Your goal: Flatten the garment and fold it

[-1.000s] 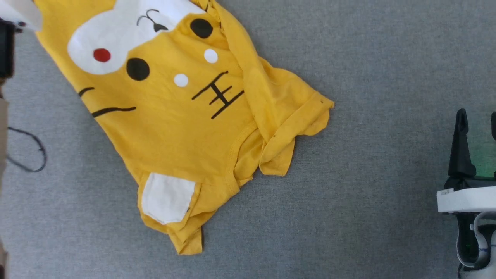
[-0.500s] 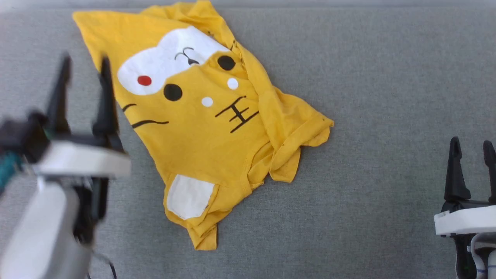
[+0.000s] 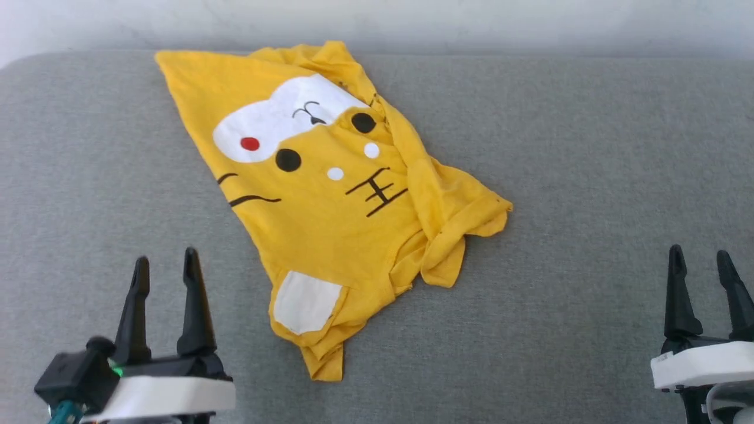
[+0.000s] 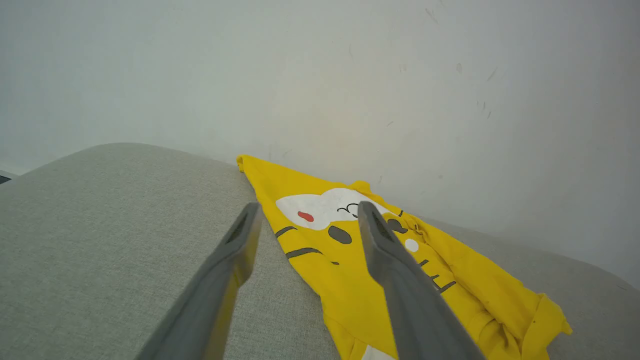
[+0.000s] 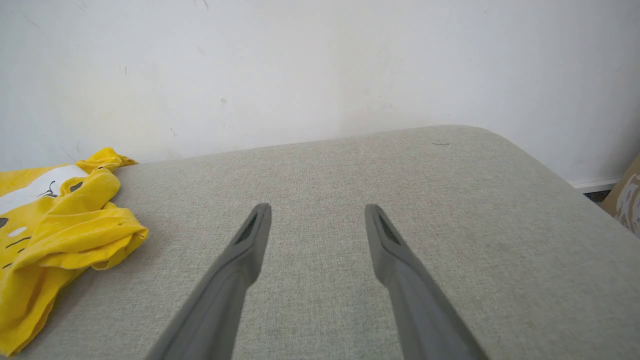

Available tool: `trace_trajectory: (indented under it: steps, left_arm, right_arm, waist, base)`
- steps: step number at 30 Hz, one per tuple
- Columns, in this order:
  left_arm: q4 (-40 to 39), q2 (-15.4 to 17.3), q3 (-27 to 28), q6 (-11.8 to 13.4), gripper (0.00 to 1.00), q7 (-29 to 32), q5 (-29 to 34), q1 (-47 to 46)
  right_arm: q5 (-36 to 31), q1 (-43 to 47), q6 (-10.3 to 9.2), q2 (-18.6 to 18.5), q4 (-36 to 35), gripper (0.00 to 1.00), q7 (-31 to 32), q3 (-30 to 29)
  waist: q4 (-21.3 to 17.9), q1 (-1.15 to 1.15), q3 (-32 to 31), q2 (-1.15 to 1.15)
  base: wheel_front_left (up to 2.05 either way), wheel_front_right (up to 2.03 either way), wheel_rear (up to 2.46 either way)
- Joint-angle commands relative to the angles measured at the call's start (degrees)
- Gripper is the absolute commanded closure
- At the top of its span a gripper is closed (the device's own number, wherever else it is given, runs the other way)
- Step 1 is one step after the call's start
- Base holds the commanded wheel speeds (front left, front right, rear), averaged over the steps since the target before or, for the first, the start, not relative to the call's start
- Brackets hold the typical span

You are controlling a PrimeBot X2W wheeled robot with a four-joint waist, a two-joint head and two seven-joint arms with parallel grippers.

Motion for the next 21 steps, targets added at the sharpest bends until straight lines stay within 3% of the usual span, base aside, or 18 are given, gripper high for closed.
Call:
trace_trajectory:
  steps: [1,7,12,21]
  left_arm:
    - [-0.42,-0.93,0.92,-0.74,0.0,-0.27,0.45,0.7]
    - [0.32,-5.25,3.84,-4.78,0.0,-0.27,3.13,2.67]
    - [1.36,-7.14,4.71,-7.27,0.0,-0.28,5.13,1.43]
    - [4.24,-9.61,4.45,-10.76,0.0,-0.28,6.59,-1.68]
  right_arm:
    - [0.02,0.59,-0.04,0.03,-0.28,0.0,0.0,-0.08]
    - [-2.43,-0.12,-0.04,0.03,-3.14,0.0,2.37,2.65]
    - [-5.77,-4.57,-0.04,0.03,-6.28,0.0,7.67,10.57]
    - [-11.89,-16.35,-0.04,0.03,-2.85,0.0,28.37,25.68]
  waist:
    - [1.09,0.01,-0.88,0.0]
    - [3.15,0.01,-1.7,0.0]
    - [4.09,0.01,-0.93,0.0]
    - [6.16,0.01,2.66,0.0]
  base:
    - [0.0,0.0,0.0]
    - [0.0,0.0,0.0]
    - [0.0,0.0,0.0]
    - [0.0,0.0,0.0]
